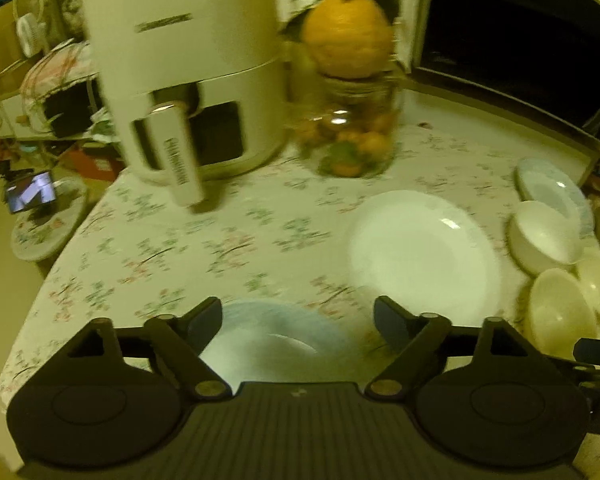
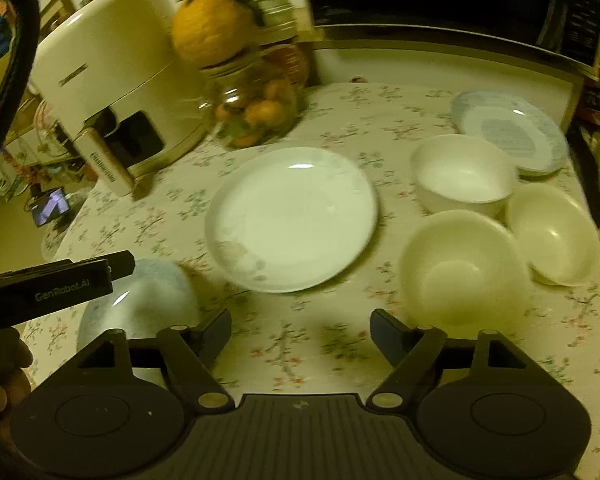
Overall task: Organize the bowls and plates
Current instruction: 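Lower the plate onto the cloth and open both grippers, then move both tools back to the other blue-patterned plate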
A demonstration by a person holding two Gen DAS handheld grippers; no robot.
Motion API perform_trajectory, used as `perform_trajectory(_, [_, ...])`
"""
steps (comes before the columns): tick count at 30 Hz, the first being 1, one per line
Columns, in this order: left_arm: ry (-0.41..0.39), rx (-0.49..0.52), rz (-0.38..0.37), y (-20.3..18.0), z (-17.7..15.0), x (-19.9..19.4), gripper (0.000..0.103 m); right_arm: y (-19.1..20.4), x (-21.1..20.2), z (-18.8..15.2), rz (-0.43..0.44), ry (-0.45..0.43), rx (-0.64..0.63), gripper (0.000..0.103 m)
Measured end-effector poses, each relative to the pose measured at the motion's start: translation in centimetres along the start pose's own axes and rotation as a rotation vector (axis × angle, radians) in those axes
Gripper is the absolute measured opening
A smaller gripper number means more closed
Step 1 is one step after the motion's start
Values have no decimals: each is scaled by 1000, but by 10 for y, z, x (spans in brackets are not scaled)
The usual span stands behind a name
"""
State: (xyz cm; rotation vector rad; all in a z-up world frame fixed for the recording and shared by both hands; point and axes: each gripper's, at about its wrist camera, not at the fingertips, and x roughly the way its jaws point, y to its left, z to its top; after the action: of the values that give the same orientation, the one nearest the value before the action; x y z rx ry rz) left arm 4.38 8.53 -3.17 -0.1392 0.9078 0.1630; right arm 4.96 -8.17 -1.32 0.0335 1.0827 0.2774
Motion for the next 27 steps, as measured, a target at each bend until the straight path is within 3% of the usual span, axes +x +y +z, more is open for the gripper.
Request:
perform_trajectory(5, [-1,35,-53,-31,22,7,97,-42,-13,21,-27,-19,81,80])
perform_trajectory(9, [19,45,-110,-50,44,20,102,-87,-29,46,-59,-67,153,90])
perform_trajectory(13, [24,40,-133,-63,61,34,103,-150,-44,68,-139,-131,304,95])
perform_trajectory(18, [45,-6,-160,-82,78,54,103,-226,-48,70,-254,-158,512,95])
perform_trajectory(21, [59,-3,-181,-100,87,66,103,-252,-41,64,-253,-134,596,95])
perform_trajectory(27, [33,8,-221,-140,107,89,103,-269,-31,67,-242,-128,576,95])
